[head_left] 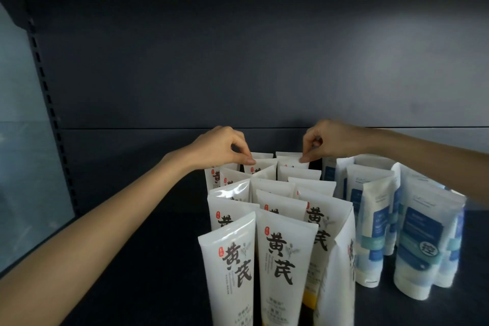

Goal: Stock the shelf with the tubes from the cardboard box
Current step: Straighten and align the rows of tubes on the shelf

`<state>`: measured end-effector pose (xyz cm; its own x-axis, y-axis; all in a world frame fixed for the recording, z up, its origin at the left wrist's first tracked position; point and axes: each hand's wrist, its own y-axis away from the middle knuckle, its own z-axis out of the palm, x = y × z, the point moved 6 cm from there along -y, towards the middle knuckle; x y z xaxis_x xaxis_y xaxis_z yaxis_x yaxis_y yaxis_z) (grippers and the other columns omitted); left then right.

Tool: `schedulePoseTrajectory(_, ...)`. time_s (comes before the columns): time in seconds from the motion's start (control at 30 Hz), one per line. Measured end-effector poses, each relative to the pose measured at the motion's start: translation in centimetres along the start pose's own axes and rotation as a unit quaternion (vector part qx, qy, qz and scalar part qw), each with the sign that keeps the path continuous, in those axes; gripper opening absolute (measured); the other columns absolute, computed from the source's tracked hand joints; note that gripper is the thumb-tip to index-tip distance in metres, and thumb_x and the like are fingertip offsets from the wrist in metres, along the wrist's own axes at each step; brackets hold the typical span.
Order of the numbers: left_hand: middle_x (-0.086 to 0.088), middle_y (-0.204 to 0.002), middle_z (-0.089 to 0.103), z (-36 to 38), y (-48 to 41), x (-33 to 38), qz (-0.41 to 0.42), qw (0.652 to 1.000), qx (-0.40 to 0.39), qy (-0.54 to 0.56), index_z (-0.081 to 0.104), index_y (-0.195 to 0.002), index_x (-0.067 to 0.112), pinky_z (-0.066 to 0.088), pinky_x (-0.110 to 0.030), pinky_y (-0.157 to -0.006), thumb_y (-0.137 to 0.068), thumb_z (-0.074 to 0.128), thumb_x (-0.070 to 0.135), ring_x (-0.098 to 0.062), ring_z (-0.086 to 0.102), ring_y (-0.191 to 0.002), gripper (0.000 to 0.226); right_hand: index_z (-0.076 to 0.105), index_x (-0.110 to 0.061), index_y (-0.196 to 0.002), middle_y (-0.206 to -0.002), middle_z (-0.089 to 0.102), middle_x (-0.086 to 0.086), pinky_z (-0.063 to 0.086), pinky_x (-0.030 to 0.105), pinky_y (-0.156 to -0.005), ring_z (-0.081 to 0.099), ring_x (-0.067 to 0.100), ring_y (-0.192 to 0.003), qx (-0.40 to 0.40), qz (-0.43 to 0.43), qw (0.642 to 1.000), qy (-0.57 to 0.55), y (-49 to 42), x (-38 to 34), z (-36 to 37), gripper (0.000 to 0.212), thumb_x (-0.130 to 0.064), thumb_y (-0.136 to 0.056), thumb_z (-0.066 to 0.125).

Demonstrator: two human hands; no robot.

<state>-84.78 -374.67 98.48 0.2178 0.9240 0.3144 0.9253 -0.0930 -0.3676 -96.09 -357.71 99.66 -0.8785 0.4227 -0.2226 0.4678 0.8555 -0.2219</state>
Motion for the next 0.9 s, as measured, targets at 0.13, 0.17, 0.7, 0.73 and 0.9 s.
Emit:
schedulePoseTrajectory(0.13, 0.018, -0.082, 0.060, -0.1, 0.2, -0.1, -0.005, 1.000, 0.003, 0.000, 0.076, -0.085, 0.022, 0.049, -0.044, -0.088, -0.079, 0.071, 0.036, 0.000, 0.056, -0.083, 0.016, 0.063, -0.029, -0.059, -0.058, 0.051, -0.011, 0.035, 0.009, -0.051, 0.045, -0.002, -0.050, -0.002, -0.004, 1.000, -0.001, -0.1, -0.3, 0.0, 0.022, -0.029, -0.076, 0.077)
schedulePoseTrajectory(0.17, 0.017, -0.083, 0.060, -0.1, 0.2, -0.1, -0.006, 1.000, 0.004, 0.003, 0.075, -0.085, 0.022, 0.049, -0.044, -0.088, -0.079, 0.072, 0.036, -0.001, 0.056, -0.083, 0.016, 0.064, -0.029, -0.059, -0.056, 0.051, -0.012, 0.035, 0.009, -0.050, 0.045, -0.002, -0.050, -0.005, -0.005, 1.000, -0.005, -0.1, -0.3, 0.0, 0.022, -0.029, -0.076, 0.077)
schedulePoseTrajectory(0.7, 0.013, -0.089, 0.064, -2.4, 1.8, -2.2, -0.048, 0.999, -0.002, 0.019, 0.076, -0.086, 0.026, 0.046, -0.024, -0.078, -0.075, 0.073, 0.038, 0.002, 0.059, -0.082, 0.016, 0.074, -0.018, -0.088, -0.084, 0.069, -0.005, 0.044, 0.020, -0.073, 0.057, 0.006, -0.077, -0.005, 0.000, 0.999, -0.039, -1.2, -2.6, -1.3, 0.021, -0.038, -0.084, 0.067)
schedulePoseTrajectory(0.73, 0.013, -0.089, 0.064, -2.6, 2.0, -2.5, -0.052, 0.998, -0.006, 0.021, 0.076, -0.086, 0.027, 0.046, -0.021, -0.076, -0.075, 0.074, 0.037, 0.005, 0.059, -0.080, 0.015, 0.074, -0.017, -0.091, -0.085, 0.069, -0.004, 0.044, 0.020, -0.072, 0.057, 0.006, -0.076, -0.004, -0.005, 1.000, -0.028, -1.7, -3.0, -1.0, 0.020, -0.035, -0.085, 0.067)
schedulePoseTrajectory(0.9, 0.013, -0.087, 0.065, -2.7, 2.9, -3.2, -0.065, 0.998, -0.016, 0.017, 0.074, -0.084, 0.027, 0.040, -0.013, -0.070, -0.076, 0.074, 0.033, 0.013, 0.057, -0.076, 0.011, 0.074, -0.020, -0.093, -0.073, 0.058, -0.020, 0.040, 0.015, -0.064, 0.054, 0.000, -0.070, 0.015, -0.009, 1.000, 0.026, -3.9, -4.7, 0.9, 0.014, -0.029, -0.085, 0.069)
